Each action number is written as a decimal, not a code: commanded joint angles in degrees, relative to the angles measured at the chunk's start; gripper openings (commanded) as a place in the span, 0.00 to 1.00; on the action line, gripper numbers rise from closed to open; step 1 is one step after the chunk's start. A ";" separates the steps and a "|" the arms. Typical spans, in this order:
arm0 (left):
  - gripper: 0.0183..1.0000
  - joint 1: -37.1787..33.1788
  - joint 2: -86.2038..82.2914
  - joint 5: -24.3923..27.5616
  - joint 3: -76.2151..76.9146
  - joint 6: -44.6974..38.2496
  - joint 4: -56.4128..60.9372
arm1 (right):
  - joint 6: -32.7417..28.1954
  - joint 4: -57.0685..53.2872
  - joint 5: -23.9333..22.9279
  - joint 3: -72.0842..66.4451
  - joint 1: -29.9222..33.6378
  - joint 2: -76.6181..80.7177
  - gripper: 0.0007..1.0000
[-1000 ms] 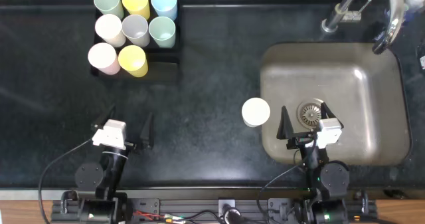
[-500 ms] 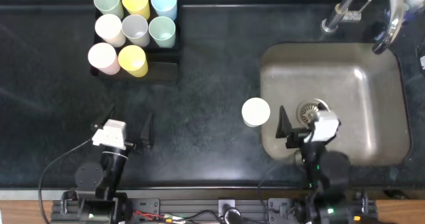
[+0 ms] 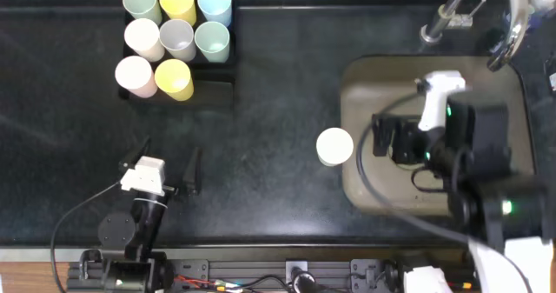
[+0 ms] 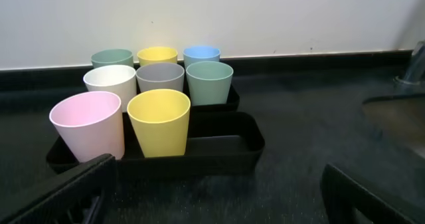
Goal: Store Cups
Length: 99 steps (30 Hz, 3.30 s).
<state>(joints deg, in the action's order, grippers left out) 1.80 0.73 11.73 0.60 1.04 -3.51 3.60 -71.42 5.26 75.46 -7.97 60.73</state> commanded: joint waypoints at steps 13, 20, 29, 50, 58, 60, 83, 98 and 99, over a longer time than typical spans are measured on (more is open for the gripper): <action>1.00 0.31 -0.57 -0.24 -0.15 -1.05 -0.07 | -7.85 -11.13 8.81 1.92 -0.39 27.08 1.00; 1.00 0.31 -0.57 -0.24 -0.15 -1.05 -0.07 | -6.75 -10.69 4.70 1.84 -2.23 32.65 1.00; 1.00 0.31 -0.57 -0.24 -0.15 -1.05 -0.07 | -6.34 -8.48 2.14 1.84 -4.39 38.36 0.95; 1.00 0.31 -0.57 -0.24 -0.15 -1.05 -0.07 | -6.29 -3.56 2.32 1.84 -7.50 40.44 0.26; 1.00 0.31 -0.57 -0.24 -0.15 -1.05 -0.07 | -6.16 -3.28 2.84 1.81 -7.78 40.44 0.04; 1.00 0.31 -0.57 -0.24 -0.15 -1.05 -0.07 | -6.19 -3.02 3.72 1.84 -8.20 40.41 0.04; 1.00 0.31 -0.57 -0.24 -0.15 -1.05 -0.07 | -0.96 -2.25 3.93 44.81 -20.48 48.39 0.04; 1.00 0.31 -0.57 -0.24 -0.15 -1.05 -0.07 | 0.35 -1.36 5.46 48.57 -27.78 61.61 0.04; 1.00 0.31 -0.57 -0.24 -0.15 -1.05 -0.07 | 0.50 -1.03 5.70 48.54 -28.04 61.94 0.04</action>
<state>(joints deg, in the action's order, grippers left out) 1.80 0.73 11.73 0.60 1.04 -3.51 3.29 -73.23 9.50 122.52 -34.96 122.17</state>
